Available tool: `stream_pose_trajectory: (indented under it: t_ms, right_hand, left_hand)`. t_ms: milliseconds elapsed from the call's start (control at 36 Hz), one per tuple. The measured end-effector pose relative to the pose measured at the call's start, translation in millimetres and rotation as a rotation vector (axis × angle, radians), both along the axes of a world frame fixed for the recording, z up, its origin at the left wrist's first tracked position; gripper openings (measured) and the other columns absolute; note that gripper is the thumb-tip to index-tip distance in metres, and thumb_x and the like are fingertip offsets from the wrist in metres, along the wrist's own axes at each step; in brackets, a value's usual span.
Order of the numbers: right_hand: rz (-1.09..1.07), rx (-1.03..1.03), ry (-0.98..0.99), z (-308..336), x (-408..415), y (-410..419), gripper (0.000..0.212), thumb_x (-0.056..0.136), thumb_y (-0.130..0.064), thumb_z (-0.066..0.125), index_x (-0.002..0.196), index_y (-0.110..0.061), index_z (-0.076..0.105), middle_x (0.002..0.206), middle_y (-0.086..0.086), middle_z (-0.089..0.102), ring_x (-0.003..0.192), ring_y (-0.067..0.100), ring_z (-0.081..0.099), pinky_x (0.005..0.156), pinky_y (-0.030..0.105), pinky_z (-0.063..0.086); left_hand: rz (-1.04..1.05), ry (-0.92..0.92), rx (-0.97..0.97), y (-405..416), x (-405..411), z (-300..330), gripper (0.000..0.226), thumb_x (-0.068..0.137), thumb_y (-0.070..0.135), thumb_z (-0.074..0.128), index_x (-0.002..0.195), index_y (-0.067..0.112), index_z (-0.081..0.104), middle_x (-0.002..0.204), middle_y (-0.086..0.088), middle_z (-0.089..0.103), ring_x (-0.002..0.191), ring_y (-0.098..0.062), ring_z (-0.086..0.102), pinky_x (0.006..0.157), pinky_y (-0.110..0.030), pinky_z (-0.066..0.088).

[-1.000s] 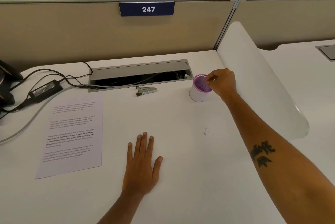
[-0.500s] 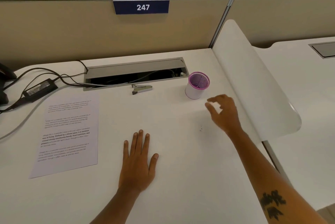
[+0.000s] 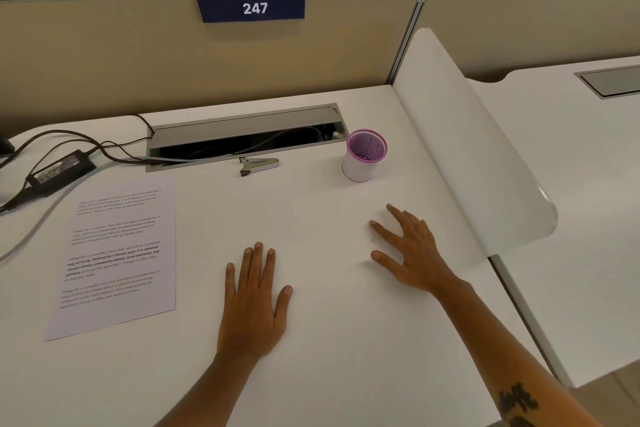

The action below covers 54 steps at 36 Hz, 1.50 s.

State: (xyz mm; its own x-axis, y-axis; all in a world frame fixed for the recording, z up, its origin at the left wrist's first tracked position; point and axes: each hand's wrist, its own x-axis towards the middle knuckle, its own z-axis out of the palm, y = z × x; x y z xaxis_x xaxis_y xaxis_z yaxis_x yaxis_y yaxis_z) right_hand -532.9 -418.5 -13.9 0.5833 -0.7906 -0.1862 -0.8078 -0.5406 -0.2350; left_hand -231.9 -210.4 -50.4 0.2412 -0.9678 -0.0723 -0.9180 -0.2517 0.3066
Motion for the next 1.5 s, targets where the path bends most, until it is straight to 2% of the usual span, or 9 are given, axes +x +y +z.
stream_pose_trajectory:
  t_ms: [139, 306, 444, 611, 861, 972, 1083, 1250, 1500]
  right_hand:
    - [-0.244, -0.002, 0.011, -7, 4, 27, 0.091, 0.092, -0.085, 0.012, 0.166, -0.033, 0.011, 0.175, -0.001, -0.008, 0.161, 0.035, 0.002, 0.127, 0.062, 0.007]
    - [-0.283, -0.019, 0.077, -19, 33, 56, 0.092, 0.096, -0.081, 0.02, 0.166, -0.029, -0.007, 0.175, -0.004, -0.014, 0.161, 0.033, -0.01, 0.126, 0.064, -0.002]
    - [-0.3, -0.002, 0.042, -18, 46, 51, 0.09, 0.096, -0.08, 0.02, 0.166, -0.029, -0.006, 0.175, -0.003, -0.014, 0.161, 0.033, -0.009, 0.126, 0.064, -0.003]
    - [-0.474, 0.02, 0.033, -21, 46, 72, 0.089, 0.099, -0.073, 0.018, 0.166, -0.021, -0.006, 0.175, -0.001, -0.015, 0.161, 0.034, -0.009, 0.126, 0.064, -0.002]
    - [-0.443, -0.016, 0.05, -26, 67, 71, 0.081, 0.104, -0.067, 0.018, 0.166, -0.023, -0.008, 0.175, -0.002, -0.013, 0.161, 0.033, -0.009, 0.126, 0.063, -0.007]
    - [-0.49, -0.009, -0.071, -22, 62, 60, 0.07, 0.106, -0.055, 0.035, 0.166, -0.027, 0.014, 0.174, 0.0, 0.011, 0.159, 0.031, 0.008, 0.127, 0.06, 0.004]
    - [-0.561, -0.085, -0.217, -20, 45, 46, 0.063, 0.094, -0.055, 0.064, 0.152, -0.034, 0.049, 0.154, -0.003, 0.047, 0.144, 0.027, 0.036, 0.116, 0.051, 0.023]
    - [-0.586, -0.106, -0.292, -21, 47, 27, 0.048, 0.086, -0.062, 0.073, 0.13, -0.044, 0.069, 0.135, -0.015, 0.057, 0.13, 0.024, 0.043, 0.102, 0.039, 0.022]
    - [-0.614, -0.127, -0.385, -17, 54, 14, 0.038, 0.082, -0.055, 0.081, 0.115, -0.038, 0.077, 0.127, -0.014, 0.064, 0.124, 0.022, 0.047, 0.097, 0.036, 0.021]
  left_hand:
    - [0.004, -0.005, 0.0, 1, 0, 0, 0.074, 0.108, 0.056, 0.023, 0.171, 0.021, 0.005, 0.181, -0.004, -0.001, 0.168, -0.021, -0.003, 0.135, -0.057, 0.01]
    - [0.008, 0.006, -0.018, 0, 0, -1, 0.074, 0.108, 0.054, 0.027, 0.171, 0.021, 0.007, 0.181, -0.002, -0.001, 0.167, -0.02, -0.004, 0.135, -0.057, 0.01]
    - [0.009, 0.006, -0.022, 0, 0, 0, 0.073, 0.108, 0.055, 0.025, 0.171, 0.022, 0.007, 0.181, -0.002, -0.001, 0.167, -0.021, -0.003, 0.135, -0.056, 0.01]
    - [0.009, 0.003, -0.022, 0, -1, 0, 0.073, 0.108, 0.053, 0.027, 0.171, 0.022, 0.005, 0.181, -0.002, -0.003, 0.167, -0.02, -0.005, 0.135, -0.056, 0.01]
    - [0.015, 0.004, -0.035, 1, -1, 1, 0.073, 0.108, 0.052, 0.03, 0.171, 0.021, 0.01, 0.181, -0.003, 0.0, 0.168, -0.02, -0.003, 0.135, -0.056, 0.01]
    - [0.013, 0.003, -0.031, 1, -1, -1, 0.073, 0.108, 0.052, 0.03, 0.171, 0.021, 0.009, 0.181, -0.003, 0.0, 0.168, -0.02, -0.003, 0.135, -0.057, 0.011]
    - [0.015, 0.005, -0.03, 0, 0, -2, 0.073, 0.108, 0.052, 0.03, 0.171, 0.02, 0.009, 0.181, -0.003, 0.0, 0.168, -0.021, -0.003, 0.135, -0.057, 0.01]
    - [0.013, 0.002, -0.025, 0, 0, -2, 0.073, 0.108, 0.053, 0.028, 0.171, 0.021, 0.009, 0.181, -0.003, 0.0, 0.168, -0.021, -0.003, 0.135, -0.057, 0.01]
    - [0.015, -0.007, -0.015, 1, 0, -1, 0.073, 0.109, 0.054, 0.027, 0.171, 0.021, 0.007, 0.181, -0.003, -0.003, 0.167, -0.02, -0.005, 0.135, -0.057, 0.01]
